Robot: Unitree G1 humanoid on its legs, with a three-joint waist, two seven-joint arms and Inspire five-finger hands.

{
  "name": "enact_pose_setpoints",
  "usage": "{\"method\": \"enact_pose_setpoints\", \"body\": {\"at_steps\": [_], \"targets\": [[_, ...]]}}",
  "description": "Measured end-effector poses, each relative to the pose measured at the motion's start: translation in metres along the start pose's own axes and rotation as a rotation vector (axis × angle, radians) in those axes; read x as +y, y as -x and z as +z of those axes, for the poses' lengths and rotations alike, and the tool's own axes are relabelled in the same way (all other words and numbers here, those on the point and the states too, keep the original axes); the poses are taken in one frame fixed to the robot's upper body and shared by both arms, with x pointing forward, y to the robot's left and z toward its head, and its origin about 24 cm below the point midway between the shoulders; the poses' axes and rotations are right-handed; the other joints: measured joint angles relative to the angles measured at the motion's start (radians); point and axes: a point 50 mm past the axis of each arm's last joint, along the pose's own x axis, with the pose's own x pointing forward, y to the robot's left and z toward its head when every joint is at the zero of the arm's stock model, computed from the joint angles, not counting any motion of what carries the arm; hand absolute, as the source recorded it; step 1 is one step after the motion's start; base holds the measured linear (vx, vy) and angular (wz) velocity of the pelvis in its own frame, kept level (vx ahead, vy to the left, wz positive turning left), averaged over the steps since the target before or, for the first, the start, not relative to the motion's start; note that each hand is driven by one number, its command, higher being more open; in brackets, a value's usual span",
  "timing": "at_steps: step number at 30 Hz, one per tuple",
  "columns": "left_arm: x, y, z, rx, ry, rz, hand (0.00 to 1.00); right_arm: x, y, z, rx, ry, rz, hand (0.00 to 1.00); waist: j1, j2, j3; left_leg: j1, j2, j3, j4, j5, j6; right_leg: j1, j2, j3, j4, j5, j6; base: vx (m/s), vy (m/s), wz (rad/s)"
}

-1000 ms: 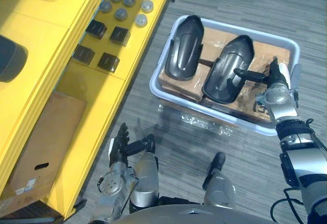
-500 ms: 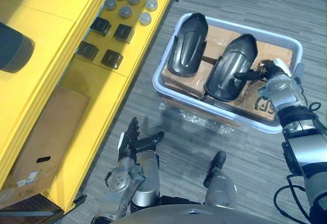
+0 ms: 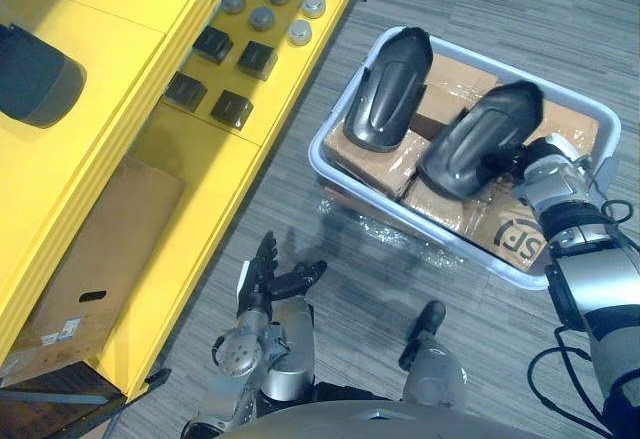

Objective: Walk over and take three plastic housings, then place them on the shelf

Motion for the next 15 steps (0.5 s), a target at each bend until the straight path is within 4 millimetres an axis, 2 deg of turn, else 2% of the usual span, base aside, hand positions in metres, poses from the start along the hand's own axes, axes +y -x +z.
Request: {"method": "enact_pose_setpoints", "body": {"at_steps": [9, 13, 15], "targets": [[0.002, 0.002, 0.003, -0.012, 0.022, 0.023, 1.0, 0.021, 0.005, -0.023, -0.093, -0.059, -0.103, 0.0, -0.018, 0.003, 0.0, 0.024, -0.004, 0.008, -0.037, 0.02, -0.002, -0.016, -0.012, 0.008, 0.034, -0.012, -0.002, -0.04, -0.009, -0.02], [0.001, 0.003, 0.01, -0.042, 0.034, 0.021, 1.0, 0.025, 0.011, -0.021, -0.168, -0.061, -0.113, 0.0, -0.036, 0.002, 0.0, 0.033, -0.003, 0.015, -0.051, 0.024, -0.003, -0.018, -0.011, 0.013, 0.033, -0.011, -0.002, -0.01, -0.011, -0.05], [0.001, 0.002, 0.02, -0.082, 0.046, 0.019, 1.0, 0.026, 0.019, -0.018, -0.23, -0.071, -0.137, 0.0, -0.046, -0.001, 0.0, 0.035, -0.002, 0.023, -0.052, 0.024, -0.004, -0.022, -0.009, 0.02, 0.031, -0.01, -0.002, 0.02, -0.012, -0.08]]}}
